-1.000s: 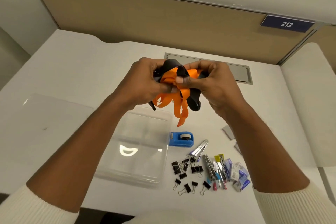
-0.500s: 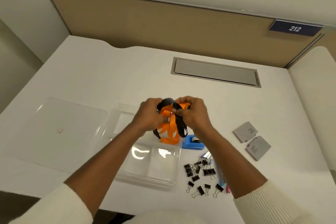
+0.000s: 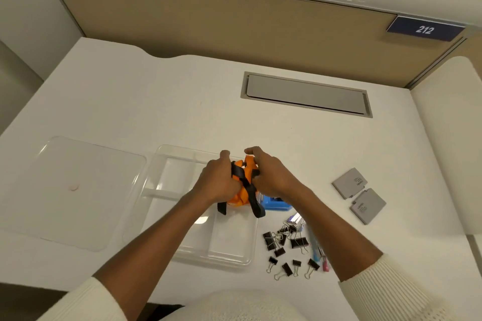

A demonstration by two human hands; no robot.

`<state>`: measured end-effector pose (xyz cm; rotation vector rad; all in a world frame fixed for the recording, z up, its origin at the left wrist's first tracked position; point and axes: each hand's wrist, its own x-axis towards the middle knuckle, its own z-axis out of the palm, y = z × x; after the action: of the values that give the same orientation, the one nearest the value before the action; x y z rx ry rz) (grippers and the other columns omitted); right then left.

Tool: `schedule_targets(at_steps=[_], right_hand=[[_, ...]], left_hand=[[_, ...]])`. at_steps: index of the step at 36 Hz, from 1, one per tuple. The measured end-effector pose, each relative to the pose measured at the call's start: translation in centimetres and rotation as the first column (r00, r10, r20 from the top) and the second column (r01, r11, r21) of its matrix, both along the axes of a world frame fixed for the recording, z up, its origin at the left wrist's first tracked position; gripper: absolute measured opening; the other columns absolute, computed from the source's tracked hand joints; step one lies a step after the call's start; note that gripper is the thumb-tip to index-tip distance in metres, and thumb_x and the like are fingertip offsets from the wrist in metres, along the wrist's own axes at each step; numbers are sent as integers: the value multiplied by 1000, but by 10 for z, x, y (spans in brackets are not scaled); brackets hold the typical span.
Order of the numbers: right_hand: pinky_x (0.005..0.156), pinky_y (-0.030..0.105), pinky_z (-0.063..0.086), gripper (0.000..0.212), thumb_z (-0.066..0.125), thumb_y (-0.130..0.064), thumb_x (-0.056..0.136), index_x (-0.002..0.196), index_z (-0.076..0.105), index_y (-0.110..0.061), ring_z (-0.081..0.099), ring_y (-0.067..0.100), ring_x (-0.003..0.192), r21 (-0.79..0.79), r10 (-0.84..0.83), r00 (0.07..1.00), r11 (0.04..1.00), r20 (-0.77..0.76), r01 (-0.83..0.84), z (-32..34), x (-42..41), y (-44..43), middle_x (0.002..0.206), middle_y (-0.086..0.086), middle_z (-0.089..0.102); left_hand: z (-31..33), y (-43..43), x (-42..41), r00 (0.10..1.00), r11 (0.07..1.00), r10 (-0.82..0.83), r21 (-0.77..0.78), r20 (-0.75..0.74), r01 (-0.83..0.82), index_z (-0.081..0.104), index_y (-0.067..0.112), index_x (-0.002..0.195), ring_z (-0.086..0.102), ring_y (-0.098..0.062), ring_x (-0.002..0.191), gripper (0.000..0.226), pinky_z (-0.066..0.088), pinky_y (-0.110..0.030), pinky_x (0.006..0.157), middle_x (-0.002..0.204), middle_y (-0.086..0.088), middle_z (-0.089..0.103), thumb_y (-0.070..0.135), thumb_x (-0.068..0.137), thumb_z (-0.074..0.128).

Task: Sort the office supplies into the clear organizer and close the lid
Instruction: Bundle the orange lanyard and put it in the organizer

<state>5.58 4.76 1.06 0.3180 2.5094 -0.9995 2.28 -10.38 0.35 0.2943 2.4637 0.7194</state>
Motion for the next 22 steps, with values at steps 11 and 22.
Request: schedule_targets(at_steps=[11,22], right_hand=[[79,41,57,43,73,-17,85,125,59,-17,67,31,95,337,160,978,935,-131,-108,-18,17,5,107,5,73],[72,36,54,10,68,-8,85,94,69,-11,65,25,86,471,293,950,857,-108,-211,-60,12,-11,98,9,67]], left_hand=[[-12,-1,9,947,977,-207,-105,-245,187,60,16,103,59,-19,88,15,47,-29,77,104,-1,61,23,92,68],[-31,4,6,904,913,-397,-169,-161,371,56,17,88,62,-17,77,9,41,-24,66,96,-6,71,15,95,61]])
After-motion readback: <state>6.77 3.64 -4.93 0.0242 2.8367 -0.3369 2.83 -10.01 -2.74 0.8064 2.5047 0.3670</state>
